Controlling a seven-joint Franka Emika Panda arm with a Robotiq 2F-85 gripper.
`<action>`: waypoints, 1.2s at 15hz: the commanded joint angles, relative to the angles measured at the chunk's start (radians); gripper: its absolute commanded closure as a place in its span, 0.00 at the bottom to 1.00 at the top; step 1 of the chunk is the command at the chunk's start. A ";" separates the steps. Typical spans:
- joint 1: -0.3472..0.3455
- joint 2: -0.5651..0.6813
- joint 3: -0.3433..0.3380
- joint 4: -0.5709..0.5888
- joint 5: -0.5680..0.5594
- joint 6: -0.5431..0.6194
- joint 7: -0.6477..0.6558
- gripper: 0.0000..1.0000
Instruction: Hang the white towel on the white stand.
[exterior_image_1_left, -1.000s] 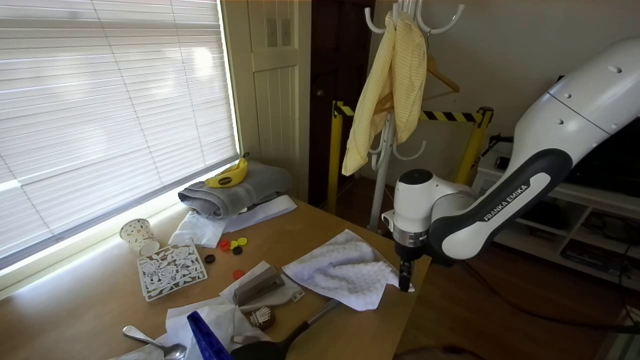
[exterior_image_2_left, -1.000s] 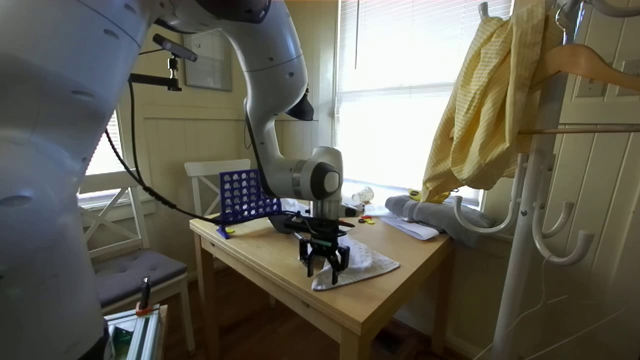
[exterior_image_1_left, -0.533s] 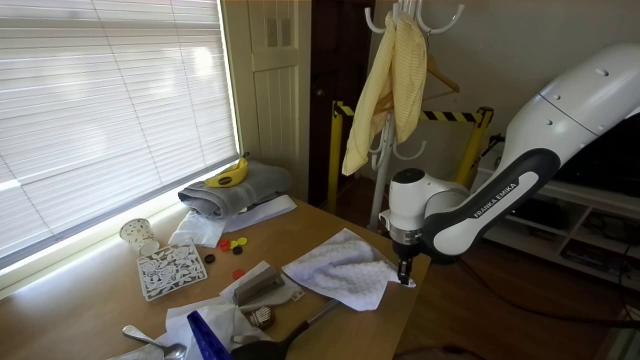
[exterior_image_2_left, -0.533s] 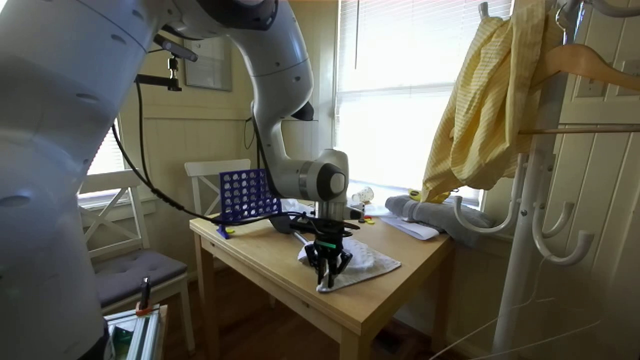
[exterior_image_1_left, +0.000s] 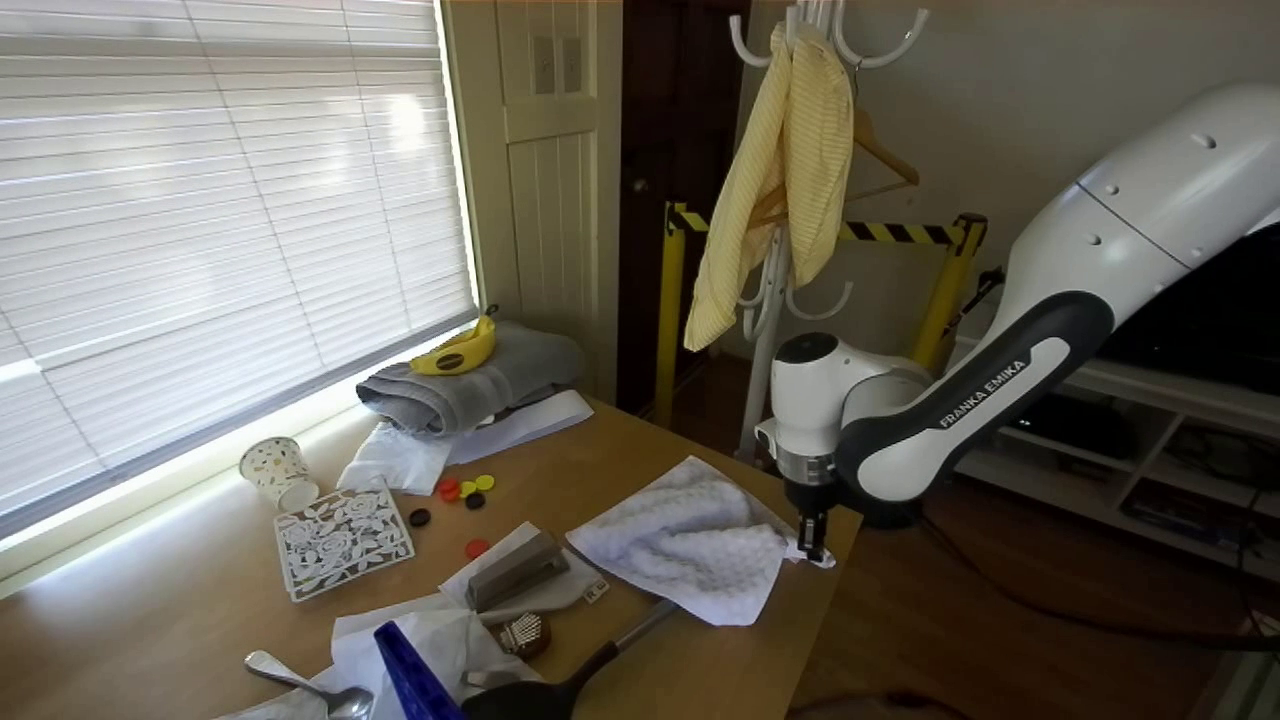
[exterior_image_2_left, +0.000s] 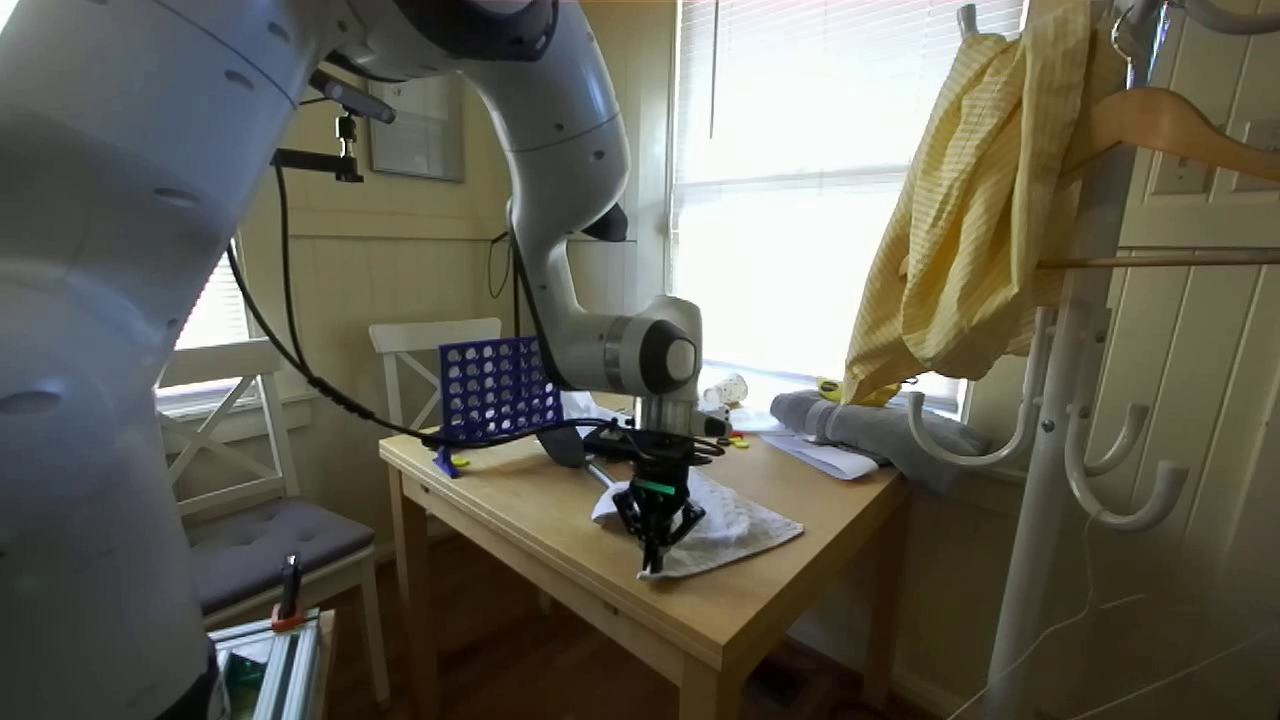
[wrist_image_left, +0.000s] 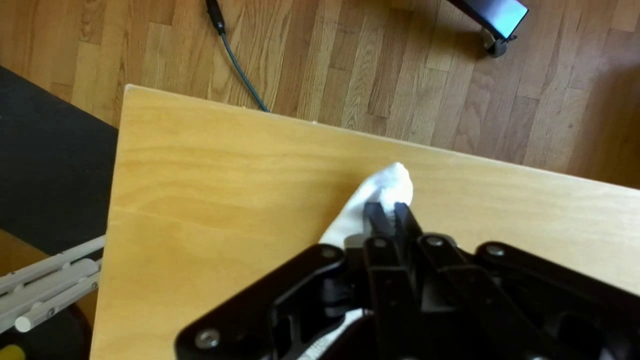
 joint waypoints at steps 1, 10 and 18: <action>0.037 -0.078 -0.015 -0.004 -0.054 -0.050 -0.003 0.98; 0.062 -0.493 0.012 -0.109 -0.204 0.000 0.253 0.98; 0.019 -0.517 0.036 -0.092 -0.237 0.096 0.325 0.98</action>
